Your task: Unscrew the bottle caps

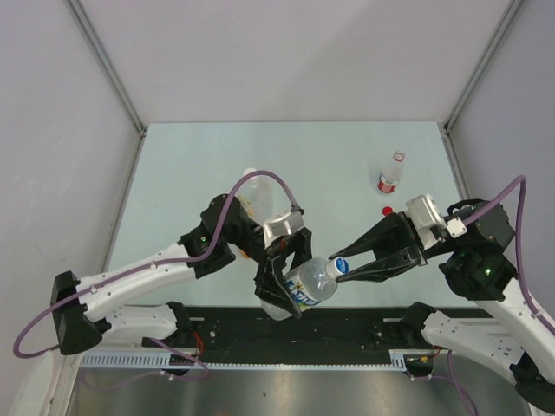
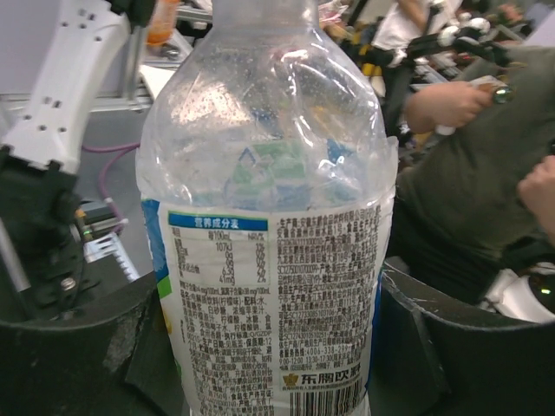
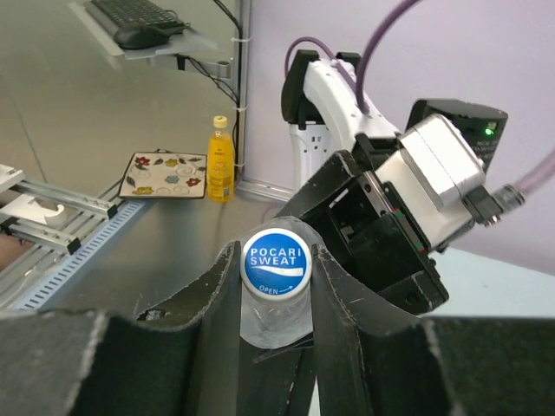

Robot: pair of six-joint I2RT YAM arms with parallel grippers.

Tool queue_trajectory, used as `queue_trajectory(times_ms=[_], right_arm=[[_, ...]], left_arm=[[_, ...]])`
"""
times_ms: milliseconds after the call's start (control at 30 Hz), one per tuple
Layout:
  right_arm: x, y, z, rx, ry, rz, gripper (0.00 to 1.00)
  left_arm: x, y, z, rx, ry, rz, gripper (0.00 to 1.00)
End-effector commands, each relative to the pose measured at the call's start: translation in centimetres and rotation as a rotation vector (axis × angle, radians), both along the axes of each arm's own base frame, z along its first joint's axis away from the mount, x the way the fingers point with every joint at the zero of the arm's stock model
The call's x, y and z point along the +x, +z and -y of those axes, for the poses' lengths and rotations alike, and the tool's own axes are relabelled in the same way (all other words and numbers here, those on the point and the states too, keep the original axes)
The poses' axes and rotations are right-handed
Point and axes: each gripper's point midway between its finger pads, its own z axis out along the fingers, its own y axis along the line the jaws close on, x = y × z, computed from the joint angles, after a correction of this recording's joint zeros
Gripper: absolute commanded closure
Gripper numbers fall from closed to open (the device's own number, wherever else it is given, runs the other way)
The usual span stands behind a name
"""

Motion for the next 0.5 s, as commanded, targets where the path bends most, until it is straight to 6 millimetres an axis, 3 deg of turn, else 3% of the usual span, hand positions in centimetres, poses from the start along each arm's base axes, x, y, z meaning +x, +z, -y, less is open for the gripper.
queue_trajectory(times_ms=[0,133,333,467], right_arm=[[-3.0,-2.9,1.2,-0.139,0.213,-0.043,1.00],[-3.5,-2.5,1.4,-0.134,0.246,-0.040,1.00],[-2.3,-2.8,1.0,-0.148,0.188,-0.079,0.99],[-0.7,-2.7,0.7,-0.143,0.086,-0.126,0.69]], left_arm=[[-1.7,6.0,-2.5,-0.316,-0.102,0.157,0.99],[-1.7,5.8,-2.4,-0.303,-0.108,0.152,0.99],[-0.8,5.0,-1.7,-0.257,-0.030,0.189,1.00],[1.1,4.1,-0.6,-0.190,0.106,0.238,1.00]])
